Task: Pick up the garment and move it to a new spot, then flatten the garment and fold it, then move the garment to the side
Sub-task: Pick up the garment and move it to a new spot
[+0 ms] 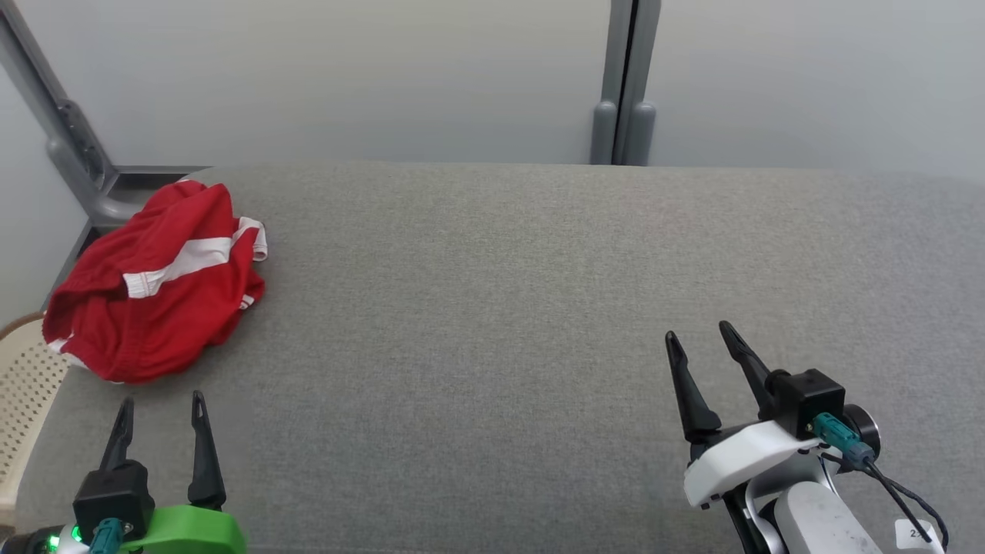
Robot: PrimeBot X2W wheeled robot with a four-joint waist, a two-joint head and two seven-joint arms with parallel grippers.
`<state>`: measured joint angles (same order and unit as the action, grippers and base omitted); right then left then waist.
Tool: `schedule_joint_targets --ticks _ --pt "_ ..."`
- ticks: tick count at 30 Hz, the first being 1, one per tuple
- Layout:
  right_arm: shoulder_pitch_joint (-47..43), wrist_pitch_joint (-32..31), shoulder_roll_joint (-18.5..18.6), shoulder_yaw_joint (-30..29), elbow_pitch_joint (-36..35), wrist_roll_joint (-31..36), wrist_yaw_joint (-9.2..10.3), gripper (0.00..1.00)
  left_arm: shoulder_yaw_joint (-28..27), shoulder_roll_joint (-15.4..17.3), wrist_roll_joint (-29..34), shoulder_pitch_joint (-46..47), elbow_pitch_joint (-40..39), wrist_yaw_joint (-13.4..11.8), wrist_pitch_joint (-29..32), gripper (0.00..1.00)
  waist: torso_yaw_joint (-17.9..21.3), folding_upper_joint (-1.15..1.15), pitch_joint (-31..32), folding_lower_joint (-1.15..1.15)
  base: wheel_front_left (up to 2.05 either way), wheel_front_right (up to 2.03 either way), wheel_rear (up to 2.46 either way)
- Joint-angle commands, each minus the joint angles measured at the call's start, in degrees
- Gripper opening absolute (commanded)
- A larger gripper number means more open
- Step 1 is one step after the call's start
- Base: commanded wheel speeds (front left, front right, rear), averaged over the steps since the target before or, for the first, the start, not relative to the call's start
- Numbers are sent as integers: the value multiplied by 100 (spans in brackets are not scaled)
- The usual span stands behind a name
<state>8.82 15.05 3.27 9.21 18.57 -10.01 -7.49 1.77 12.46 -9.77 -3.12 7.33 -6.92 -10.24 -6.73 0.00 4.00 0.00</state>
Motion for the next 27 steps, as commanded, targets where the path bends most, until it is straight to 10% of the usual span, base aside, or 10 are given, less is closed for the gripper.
schedule_joint_targets --ticks 1,27 --pt "-40 23 21 5 18 -28 0 100 -6 43 0 -58 -31 -20 -24 100 -230 0 54 0 0 0 0" --pt "-157 27 5 237 -63 -174 0 100 52 209 -5 -247 -278 -179 120 100 -1607 0 208 0 0 0 0"
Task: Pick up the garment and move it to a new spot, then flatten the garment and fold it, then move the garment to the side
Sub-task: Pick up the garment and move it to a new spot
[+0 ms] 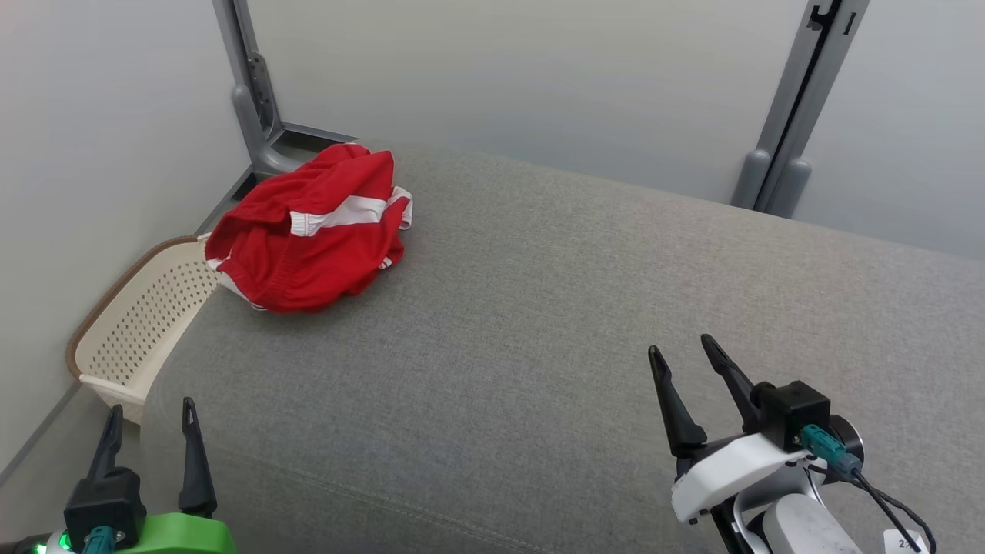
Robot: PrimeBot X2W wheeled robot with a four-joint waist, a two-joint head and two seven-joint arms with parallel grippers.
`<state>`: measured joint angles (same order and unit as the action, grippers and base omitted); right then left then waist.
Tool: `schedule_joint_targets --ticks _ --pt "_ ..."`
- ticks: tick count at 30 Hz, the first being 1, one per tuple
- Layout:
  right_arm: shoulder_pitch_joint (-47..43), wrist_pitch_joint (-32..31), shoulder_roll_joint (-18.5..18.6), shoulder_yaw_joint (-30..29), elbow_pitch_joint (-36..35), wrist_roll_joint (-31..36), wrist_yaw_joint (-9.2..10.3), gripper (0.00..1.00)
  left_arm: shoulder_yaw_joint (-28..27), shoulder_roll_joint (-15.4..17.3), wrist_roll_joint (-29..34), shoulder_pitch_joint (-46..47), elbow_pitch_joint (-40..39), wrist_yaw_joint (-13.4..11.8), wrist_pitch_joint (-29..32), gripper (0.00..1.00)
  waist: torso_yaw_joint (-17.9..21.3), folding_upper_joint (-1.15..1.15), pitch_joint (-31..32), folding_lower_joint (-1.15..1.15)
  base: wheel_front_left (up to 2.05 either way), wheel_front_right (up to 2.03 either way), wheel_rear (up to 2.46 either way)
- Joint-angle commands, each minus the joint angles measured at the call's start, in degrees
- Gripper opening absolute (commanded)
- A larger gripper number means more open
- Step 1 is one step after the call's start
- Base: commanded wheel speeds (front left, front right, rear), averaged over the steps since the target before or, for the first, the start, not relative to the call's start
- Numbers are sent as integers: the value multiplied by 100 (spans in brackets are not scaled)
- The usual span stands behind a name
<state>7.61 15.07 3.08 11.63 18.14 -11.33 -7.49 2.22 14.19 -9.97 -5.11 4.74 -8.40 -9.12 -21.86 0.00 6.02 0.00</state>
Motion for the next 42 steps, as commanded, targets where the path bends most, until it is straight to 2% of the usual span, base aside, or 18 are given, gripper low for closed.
schedule_joint_targets --ticks 1,11,21,36,42 --pt "-33 24 22 0 -28 -38 0 100 9 44 7 -44 -25 -28 19 100 -127 0 3 0 0 0 0" --pt "-61 25 3 44 -63 -71 0 100 42 84 -33 -40 -93 -69 60 100 -293 0 -38 0 0 0 0" --pt "-23 25 -3 78 -41 -61 0 100 108 92 -33 30 -133 -80 74 100 -269 0 -76 0 0 0 0" --pt "173 25 63 174 70 -91 0 100 326 506 6 1142 -181 338 434 100 373 0 -320 0 0 0 0" --pt "253 25 76 213 72 -107 0 100 400 616 -87 1851 349 581 534 100 752 0 -438 0 0 0 0"
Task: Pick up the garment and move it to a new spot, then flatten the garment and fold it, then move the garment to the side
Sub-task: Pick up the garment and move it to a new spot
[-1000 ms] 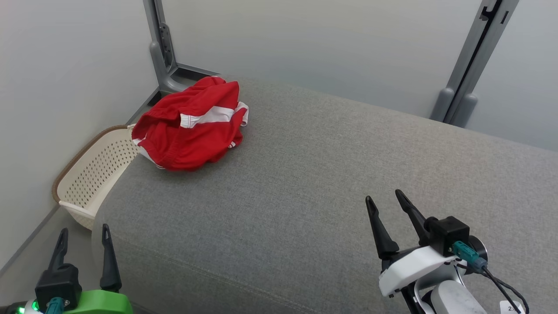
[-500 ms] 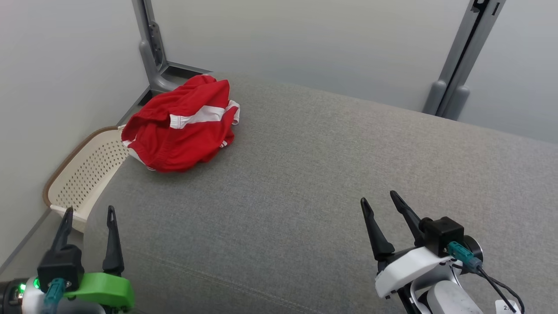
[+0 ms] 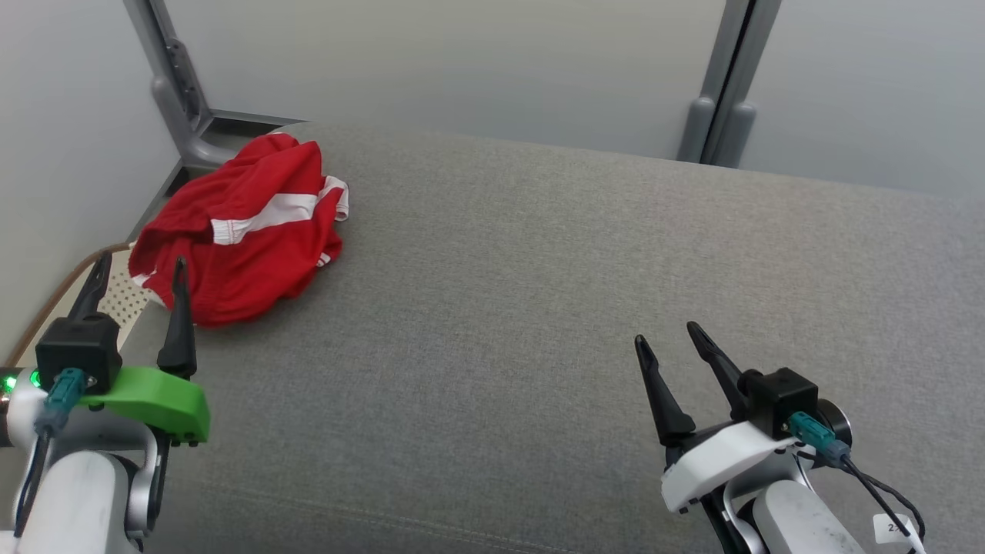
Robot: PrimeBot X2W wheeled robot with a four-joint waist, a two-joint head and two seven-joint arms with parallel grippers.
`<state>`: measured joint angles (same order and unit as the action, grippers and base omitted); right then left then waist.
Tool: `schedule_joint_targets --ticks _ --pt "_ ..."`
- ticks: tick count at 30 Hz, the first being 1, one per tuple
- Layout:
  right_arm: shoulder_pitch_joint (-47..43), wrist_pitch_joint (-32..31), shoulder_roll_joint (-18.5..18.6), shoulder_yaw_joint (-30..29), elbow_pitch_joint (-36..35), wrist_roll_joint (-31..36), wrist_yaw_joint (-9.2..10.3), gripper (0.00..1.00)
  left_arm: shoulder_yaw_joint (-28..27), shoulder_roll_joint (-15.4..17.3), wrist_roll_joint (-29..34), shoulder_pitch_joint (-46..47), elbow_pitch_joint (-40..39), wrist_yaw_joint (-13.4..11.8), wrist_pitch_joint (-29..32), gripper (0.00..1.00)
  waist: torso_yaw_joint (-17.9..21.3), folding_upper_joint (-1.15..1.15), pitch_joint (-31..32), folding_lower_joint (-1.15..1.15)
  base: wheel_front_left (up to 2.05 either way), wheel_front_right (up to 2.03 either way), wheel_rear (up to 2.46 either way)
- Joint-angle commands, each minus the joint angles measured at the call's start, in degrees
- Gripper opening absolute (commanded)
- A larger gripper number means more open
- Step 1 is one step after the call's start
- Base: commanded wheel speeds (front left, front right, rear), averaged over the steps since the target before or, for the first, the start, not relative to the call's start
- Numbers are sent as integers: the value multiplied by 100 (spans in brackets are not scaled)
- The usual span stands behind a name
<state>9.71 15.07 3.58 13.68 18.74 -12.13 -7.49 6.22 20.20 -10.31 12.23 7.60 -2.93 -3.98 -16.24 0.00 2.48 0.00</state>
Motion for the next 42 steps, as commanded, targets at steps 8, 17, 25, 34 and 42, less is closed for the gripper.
schedule_joint_targets --ticks 8,17,25,34,42 --pt "177 25 58 82 11 -57 0 100 -59 74 -347 861 1223 331 -60 100 802 0 -214 0 0 0 0" --pt "320 25 115 79 -6 -59 0 100 -128 345 -566 1461 2164 651 31 100 1316 0 -415 0 0 0 0" --pt "461 25 177 11 -57 -57 0 100 37 593 -771 2212 3160 936 318 100 1575 0 -663 0 0 0 0" --pt "597 25 252 -11 -111 -57 0 100 358 852 -952 3036 4093 1034 836 100 1714 0 -1005 0 0 0 0" --pt "718 25 300 10 -155 -48 0 100 710 1072 -875 3527 4679 1036 1438 100 1847 0 -1296 0 0 0 0"
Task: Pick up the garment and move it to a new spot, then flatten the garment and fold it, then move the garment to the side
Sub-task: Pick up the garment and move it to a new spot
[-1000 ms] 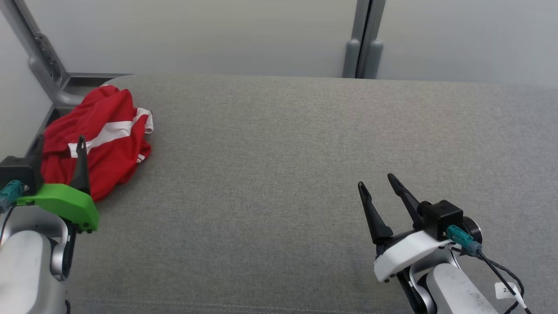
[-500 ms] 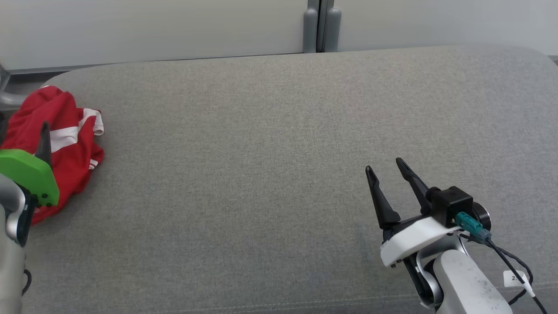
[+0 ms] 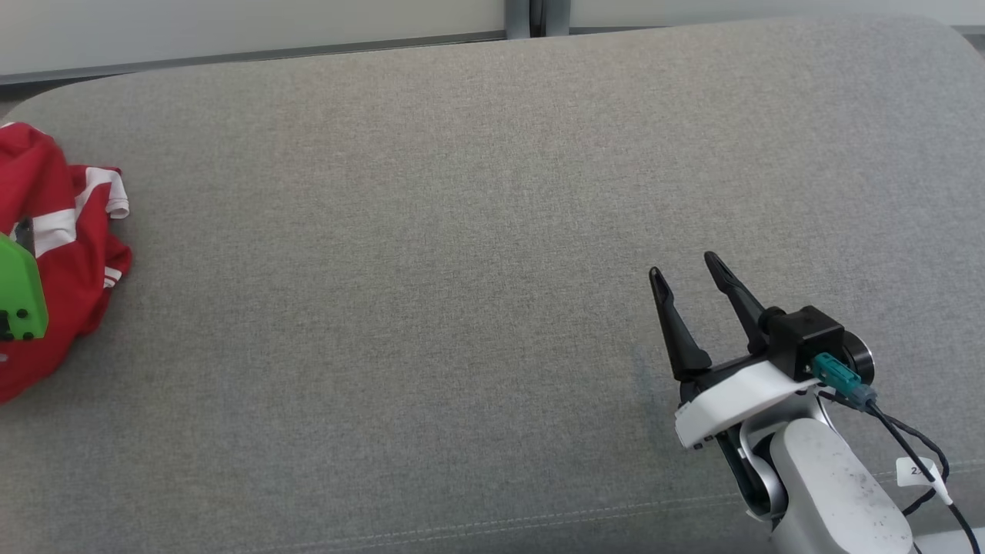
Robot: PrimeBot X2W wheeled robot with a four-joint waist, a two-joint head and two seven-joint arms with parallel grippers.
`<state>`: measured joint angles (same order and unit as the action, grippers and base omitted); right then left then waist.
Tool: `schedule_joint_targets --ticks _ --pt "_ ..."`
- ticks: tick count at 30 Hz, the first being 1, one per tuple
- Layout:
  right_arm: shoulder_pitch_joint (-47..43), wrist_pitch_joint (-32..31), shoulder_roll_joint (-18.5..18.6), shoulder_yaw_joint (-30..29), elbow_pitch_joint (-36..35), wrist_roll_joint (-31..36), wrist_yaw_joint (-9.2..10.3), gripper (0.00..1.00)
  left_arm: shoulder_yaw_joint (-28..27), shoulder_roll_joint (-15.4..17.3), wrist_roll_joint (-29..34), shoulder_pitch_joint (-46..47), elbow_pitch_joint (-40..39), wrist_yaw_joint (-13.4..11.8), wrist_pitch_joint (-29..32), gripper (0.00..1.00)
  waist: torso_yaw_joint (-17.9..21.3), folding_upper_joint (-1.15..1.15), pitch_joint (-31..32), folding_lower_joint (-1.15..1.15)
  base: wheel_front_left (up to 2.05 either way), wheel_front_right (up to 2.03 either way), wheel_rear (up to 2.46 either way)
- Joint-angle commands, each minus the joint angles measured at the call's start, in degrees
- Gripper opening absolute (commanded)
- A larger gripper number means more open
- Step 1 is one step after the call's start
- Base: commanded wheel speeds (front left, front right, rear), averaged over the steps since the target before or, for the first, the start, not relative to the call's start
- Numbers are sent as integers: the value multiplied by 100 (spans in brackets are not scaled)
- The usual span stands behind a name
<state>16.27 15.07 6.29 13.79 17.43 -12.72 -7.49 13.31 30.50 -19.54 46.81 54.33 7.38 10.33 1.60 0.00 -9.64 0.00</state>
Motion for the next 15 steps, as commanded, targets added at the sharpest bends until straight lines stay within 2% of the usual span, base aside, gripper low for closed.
schedule_joint_targets --ticks 1,10,15 --pt "72 25 34 3 -29 8 0 100 58 57 53 119 63 6 62 100 79 0 -123 0 0 0 0" --pt "154 25 65 -38 -65 28 0 100 425 189 -58 335 688 9 784 100 177 0 -316 0 0 0 0" --pt "176 25 71 -57 -66 37 0 100 488 227 -51 442 821 9 748 100 180 0 -352 0 0 0 0"
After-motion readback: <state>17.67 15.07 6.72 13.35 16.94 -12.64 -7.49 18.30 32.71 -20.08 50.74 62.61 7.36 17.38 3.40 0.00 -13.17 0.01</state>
